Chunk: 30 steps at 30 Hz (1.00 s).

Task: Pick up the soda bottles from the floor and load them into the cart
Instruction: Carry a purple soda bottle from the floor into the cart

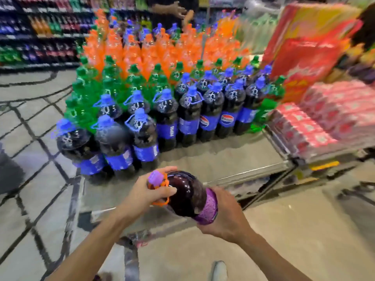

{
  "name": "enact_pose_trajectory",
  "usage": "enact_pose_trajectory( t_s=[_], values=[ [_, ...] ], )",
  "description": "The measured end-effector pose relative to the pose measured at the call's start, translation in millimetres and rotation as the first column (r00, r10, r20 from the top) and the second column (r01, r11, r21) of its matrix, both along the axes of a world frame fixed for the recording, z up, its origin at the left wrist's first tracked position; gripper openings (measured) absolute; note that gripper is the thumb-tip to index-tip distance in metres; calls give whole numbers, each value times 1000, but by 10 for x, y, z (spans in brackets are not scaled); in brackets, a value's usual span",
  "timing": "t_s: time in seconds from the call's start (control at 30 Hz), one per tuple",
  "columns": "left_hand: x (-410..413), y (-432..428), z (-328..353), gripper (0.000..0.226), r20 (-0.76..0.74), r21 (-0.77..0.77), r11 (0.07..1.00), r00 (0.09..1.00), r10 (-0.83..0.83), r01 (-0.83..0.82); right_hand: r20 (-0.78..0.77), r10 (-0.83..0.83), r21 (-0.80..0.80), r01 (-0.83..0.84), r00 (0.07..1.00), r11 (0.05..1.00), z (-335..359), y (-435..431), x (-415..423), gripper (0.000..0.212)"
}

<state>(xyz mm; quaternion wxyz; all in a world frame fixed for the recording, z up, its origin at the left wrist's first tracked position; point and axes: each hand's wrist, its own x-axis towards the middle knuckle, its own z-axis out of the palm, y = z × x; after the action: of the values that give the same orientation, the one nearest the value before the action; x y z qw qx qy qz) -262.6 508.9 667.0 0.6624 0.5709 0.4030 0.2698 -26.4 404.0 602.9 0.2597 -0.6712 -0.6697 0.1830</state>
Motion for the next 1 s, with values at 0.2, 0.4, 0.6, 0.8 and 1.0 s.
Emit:
enact_pose_trajectory(
  t_s=[0.2,0.4,0.6,0.8,1.0],
  values=[
    [1959,-63,48,84,-60,101,914,919,-389,393,-115,-437,33,443,892,896,192,-871,1210,66],
    [3623,-429,94,90,-100,159,740,756,-647,654,-147,-629,-39,631,764,775,372,-1718,2373,59],
    [4959,-780,132,83,-106,203,608,635,-765,767,-160,-735,-70,735,659,675,270,-2239,3402,77],
    [6240,-911,164,79,-183,203,428,463,-867,881,-217,-826,-73,835,520,545,158,-2513,4252,82],
    [7684,-937,164,84,-188,197,252,288,-939,948,-207,-913,-78,925,351,372,96,-2525,5188,92]
  ],
)
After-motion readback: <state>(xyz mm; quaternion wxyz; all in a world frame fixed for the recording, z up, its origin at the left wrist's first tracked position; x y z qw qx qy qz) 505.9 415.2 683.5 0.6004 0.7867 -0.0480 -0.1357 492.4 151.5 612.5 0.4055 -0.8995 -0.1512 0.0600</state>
